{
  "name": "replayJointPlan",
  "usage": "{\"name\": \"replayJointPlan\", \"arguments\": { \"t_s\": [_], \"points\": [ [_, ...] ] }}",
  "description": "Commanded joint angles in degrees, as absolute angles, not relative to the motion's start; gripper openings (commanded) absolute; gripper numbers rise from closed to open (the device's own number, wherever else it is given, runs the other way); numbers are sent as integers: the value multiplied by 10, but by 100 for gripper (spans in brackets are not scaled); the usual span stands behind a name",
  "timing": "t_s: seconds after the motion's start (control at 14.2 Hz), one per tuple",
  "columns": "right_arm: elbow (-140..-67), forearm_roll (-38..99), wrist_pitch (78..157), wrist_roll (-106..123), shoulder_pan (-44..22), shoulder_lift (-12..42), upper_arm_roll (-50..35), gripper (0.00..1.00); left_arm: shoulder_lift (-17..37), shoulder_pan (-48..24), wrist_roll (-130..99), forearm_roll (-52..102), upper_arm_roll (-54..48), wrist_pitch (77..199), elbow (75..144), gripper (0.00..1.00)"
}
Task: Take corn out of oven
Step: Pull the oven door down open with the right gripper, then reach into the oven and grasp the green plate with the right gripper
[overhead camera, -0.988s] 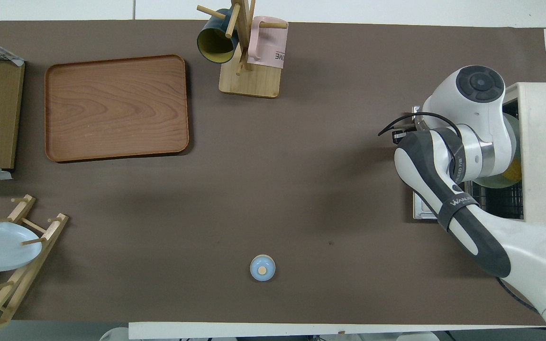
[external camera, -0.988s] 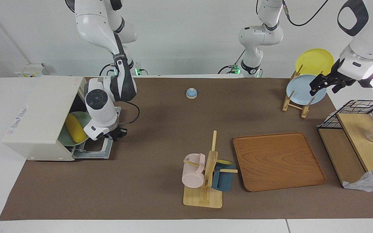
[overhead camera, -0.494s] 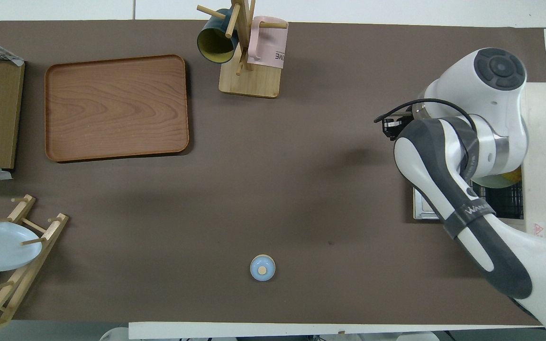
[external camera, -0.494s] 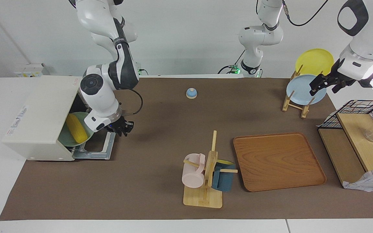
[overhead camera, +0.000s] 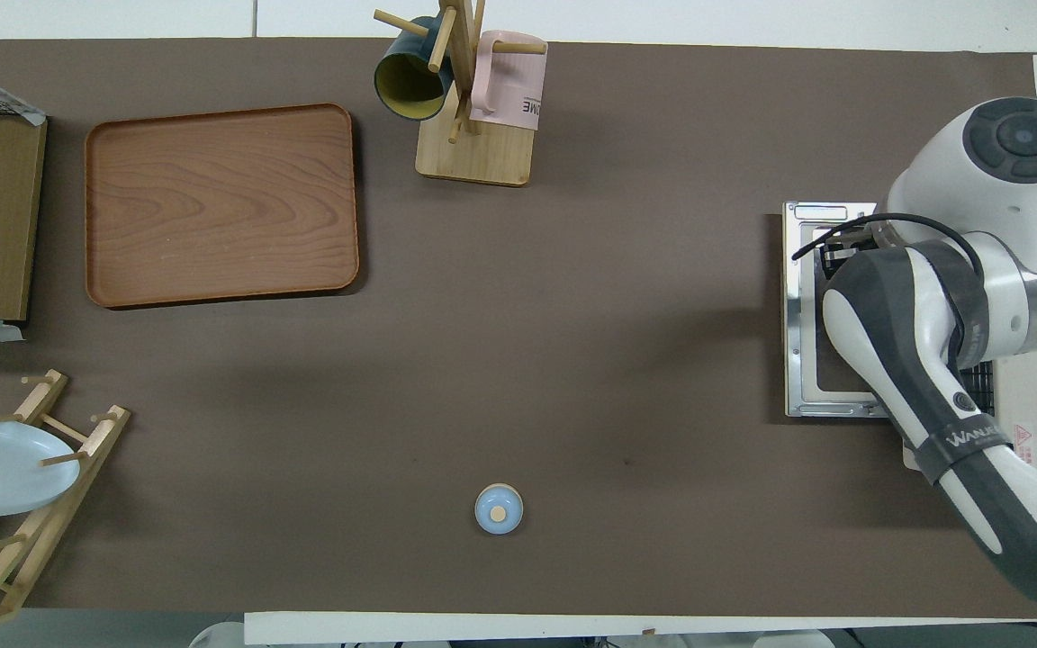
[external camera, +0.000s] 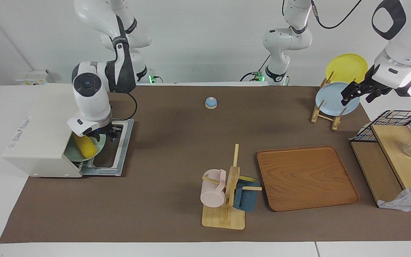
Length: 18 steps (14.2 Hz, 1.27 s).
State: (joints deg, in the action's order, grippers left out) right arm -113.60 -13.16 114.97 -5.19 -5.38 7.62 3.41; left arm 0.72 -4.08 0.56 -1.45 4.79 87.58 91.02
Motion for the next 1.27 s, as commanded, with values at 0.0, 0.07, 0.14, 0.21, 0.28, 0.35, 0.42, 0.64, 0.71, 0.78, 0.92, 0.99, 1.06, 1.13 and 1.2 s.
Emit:
{"name": "replayJointPlan", "arguments": {
  "t_s": [0.0, 0.07, 0.14, 0.21, 0.28, 0.35, 0.42, 0.64, 0.71, 0.78, 0.92, 0.99, 1.06, 1.13, 1.2],
  "points": [
    [-1174, -142, 1187, -22, -42, 62, 30, 52, -4, -37, 7, -12, 47, 870, 921, 100],
    [-1184, -142, 1199, -18, -37, 62, 30, 52, -4, -37, 7, -12, 47, 870, 921, 100],
    [-1192, -142, 1209, -18, -35, 62, 30, 51, -4, -37, 7, -12, 47, 870, 921, 100],
    [-1194, -142, 1215, -18, -35, 64, 30, 46, -4, -37, 7, -12, 47, 870, 921, 100],
    [-1194, -142, 1216, -14, -35, 67, 30, 39, -4, -37, 7, -12, 47, 870, 921, 100],
    [-1194, -150, 1216, 1, -35, 67, 30, 21, -4, -37, 7, -12, 47, 870, 921, 100],
    [-1194, -170, 1216, 17, -35, 67, 30, 10, -4, -37, 7, -12, 47, 870, 921, 100],
    [-1167, -194, 1174, 25, -48, 71, 29, 0, -4, -37, 7, -12, 47, 870, 921, 100],
    [-1138, -193, 1146, 21, -61, 80, 26, 0, -4, -37, 7, -12, 47, 870, 921, 100],
    [-1107, -186, 1114, 14, -88, 90, 26, 0, -4, -37, 7, -12, 47, 870, 921, 100],
    [-1042, -173, 1054, -52, -149, 108, 25, 0, -4, -37, 7, -12, 47, 870, 921, 100],
    [-1006, -156, 1021, -85, -184, 119, 25, 0, -4, -37, 7, -12, 47, 870, 921, 100],
    [-960, -130, 993, -124, -216, 146, 25, 0, -4, -37, 7, -12, 47, 870, 921, 100],
    [-901, -118, 959, -180, -253, 182, 25, 0, -4, -37, 7, -12, 47, 870, 921, 100],
    [-848, -110, 933, -224, -278, 218, 25, 0, -4, -37, 7, -12, 47, 870, 921, 100]
  ]
}}
